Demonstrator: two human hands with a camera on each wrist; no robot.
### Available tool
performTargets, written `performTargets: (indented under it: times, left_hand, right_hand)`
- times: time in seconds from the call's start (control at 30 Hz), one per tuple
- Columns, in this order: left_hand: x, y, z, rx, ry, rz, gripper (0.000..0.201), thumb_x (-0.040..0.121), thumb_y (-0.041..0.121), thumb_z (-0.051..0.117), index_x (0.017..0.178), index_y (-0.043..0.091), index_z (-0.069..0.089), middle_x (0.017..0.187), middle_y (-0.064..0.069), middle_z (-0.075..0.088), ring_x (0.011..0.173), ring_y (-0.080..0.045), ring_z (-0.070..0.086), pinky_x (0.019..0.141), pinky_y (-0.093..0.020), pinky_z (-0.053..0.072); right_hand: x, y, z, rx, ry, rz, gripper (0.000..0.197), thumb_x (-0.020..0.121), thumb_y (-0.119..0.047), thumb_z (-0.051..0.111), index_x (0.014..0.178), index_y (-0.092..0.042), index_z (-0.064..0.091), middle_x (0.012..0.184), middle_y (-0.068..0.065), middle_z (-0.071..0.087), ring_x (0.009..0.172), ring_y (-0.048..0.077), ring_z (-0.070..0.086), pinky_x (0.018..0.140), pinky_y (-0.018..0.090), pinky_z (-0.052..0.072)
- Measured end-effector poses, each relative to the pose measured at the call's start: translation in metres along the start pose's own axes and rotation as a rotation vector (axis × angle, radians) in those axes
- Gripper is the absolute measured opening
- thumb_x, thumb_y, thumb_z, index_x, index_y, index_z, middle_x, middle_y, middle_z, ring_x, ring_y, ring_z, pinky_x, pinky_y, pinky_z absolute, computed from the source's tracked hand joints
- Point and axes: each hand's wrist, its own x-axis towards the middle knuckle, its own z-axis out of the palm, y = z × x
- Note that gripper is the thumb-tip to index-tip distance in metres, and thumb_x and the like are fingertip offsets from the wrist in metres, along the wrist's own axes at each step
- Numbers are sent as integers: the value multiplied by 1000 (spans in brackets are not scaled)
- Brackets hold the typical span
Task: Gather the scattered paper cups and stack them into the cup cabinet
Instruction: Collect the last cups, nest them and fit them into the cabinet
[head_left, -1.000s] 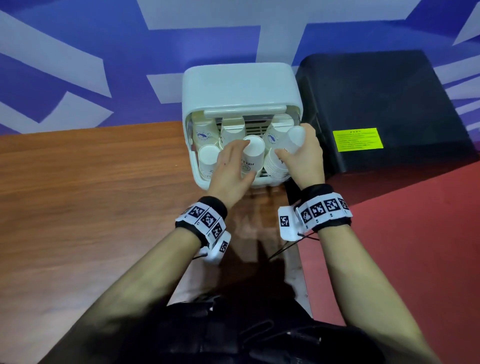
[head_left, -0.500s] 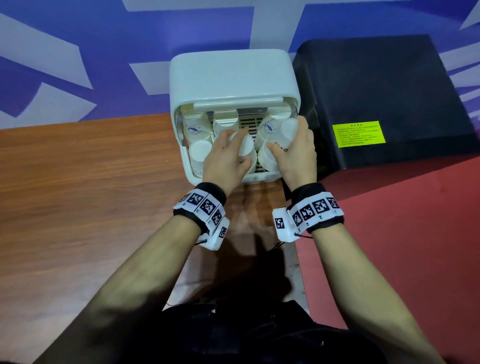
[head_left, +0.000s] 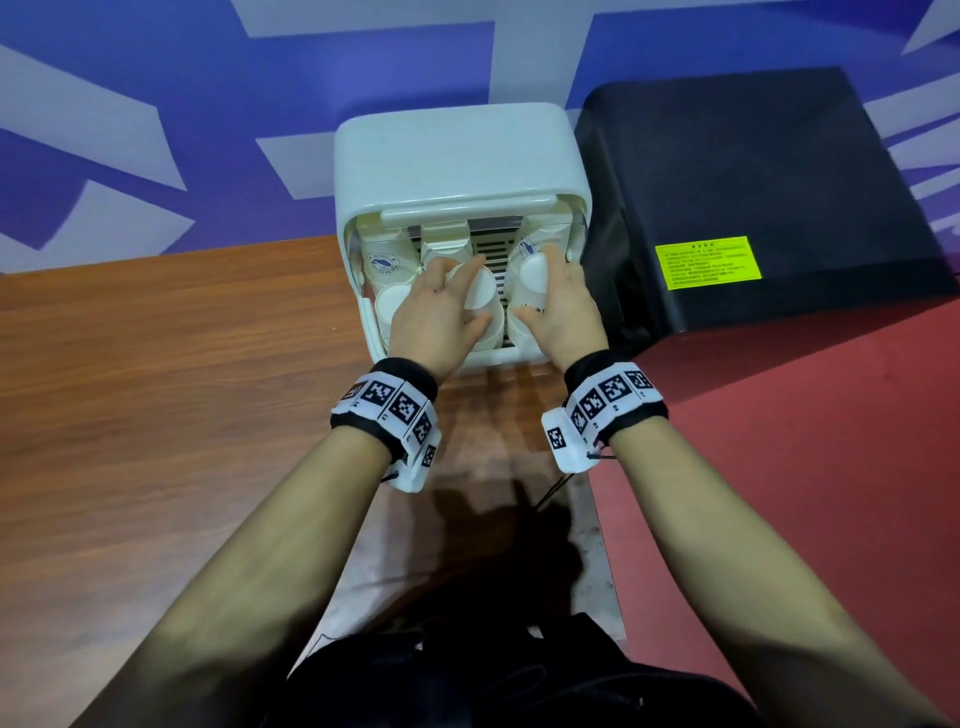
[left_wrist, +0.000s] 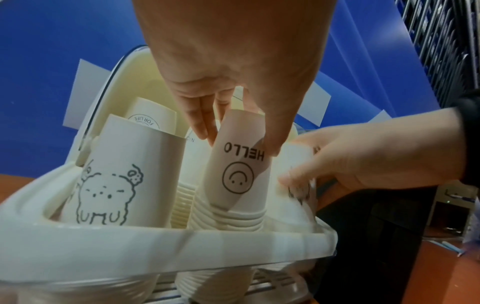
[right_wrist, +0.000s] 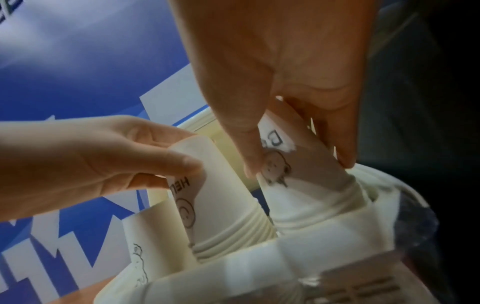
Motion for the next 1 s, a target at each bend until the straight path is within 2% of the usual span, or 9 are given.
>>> performTargets:
  times: [0.1, 0.27, 0.33, 0.4, 0.5, 0.6, 0.77, 0.93, 1.0]
  left_hand:
    - [-1, 0, -1, 31, -9, 4, 63, 89, 31, 61, 146, 22, 35, 137, -9, 42, 121, -27, 46, 91, -38, 45]
    - [-7, 3, 0, 79, -65, 32, 71, 91, 28, 58, 151, 18, 22, 143, -15, 38, 130, -33, 35, 102, -40, 37]
    - [-14, 1, -2, 35, -50, 52, 71, 90, 29, 60, 150, 15, 24, 144, -14, 38, 131, -32, 33, 106, -38, 33]
    - [-23, -4, -3, -15, 20, 81, 65, 91, 29, 60, 147, 12, 32, 141, -13, 42, 130, -30, 35, 106, -37, 32]
    - [-36, -17, -7, -63, 174, 55, 48, 94, 26, 56, 138, 10, 45, 136, -11, 48, 128, -27, 38, 105, -34, 32]
    - [-38, -31, -15, -94, 308, -27, 41, 95, 19, 51, 135, 8, 48, 138, -10, 47, 129, -25, 38, 105, -34, 32]
    - [-28, -39, -20, -51, 291, -76, 50, 94, 19, 50, 142, 8, 39, 152, -11, 31, 140, -26, 26, 112, -34, 23]
    - [-15, -45, -20, 43, 252, -54, 59, 95, 21, 50, 146, 5, 28, 156, -15, 21, 143, -27, 19, 114, -30, 20]
    - [-8, -46, -19, 89, 248, -41, 60, 95, 21, 50, 147, 3, 25, 155, -15, 22, 143, -26, 20, 112, -29, 22]
  right_hand:
    - [-4, 6, 4, -16, -109, 28, 76, 86, -20, 65, 148, -19, 21, 131, 20, 41, 111, 38, 51, 92, 47, 46]
    - [-16, 11, 4, -14, -131, 58, 81, 87, -11, 56, 152, -24, 10, 132, 19, 39, 116, 37, 46, 100, 44, 42]
    - [-19, 8, -3, -54, -115, 59, 75, 87, -9, 54, 151, -21, 17, 138, 18, 36, 123, 37, 39, 105, 42, 36]
    - [-23, 2, -11, -40, -37, 10, 62, 88, -6, 51, 146, -12, 31, 140, 18, 37, 127, 36, 35, 106, 37, 30]
    - [-30, -11, -17, 73, 146, -161, 43, 90, -5, 50, 133, -4, 49, 131, 17, 49, 127, 32, 39, 105, 28, 26]
    - [-33, -27, -13, 183, 178, -272, 34, 94, -10, 51, 127, -5, 55, 127, 13, 55, 124, 25, 45, 102, 21, 27]
    - [-22, -45, 18, 143, 119, -367, 37, 95, -20, 53, 129, -7, 55, 128, 11, 54, 122, 24, 46, 101, 22, 28]
    - [-14, -38, 40, 25, 90, -378, 49, 92, -17, 57, 139, -10, 45, 143, 8, 37, 128, 25, 40, 103, 33, 35]
    - [-11, -34, 42, -26, 108, -393, 53, 91, -17, 59, 141, -13, 42, 145, 7, 34, 128, 25, 39, 102, 33, 35]
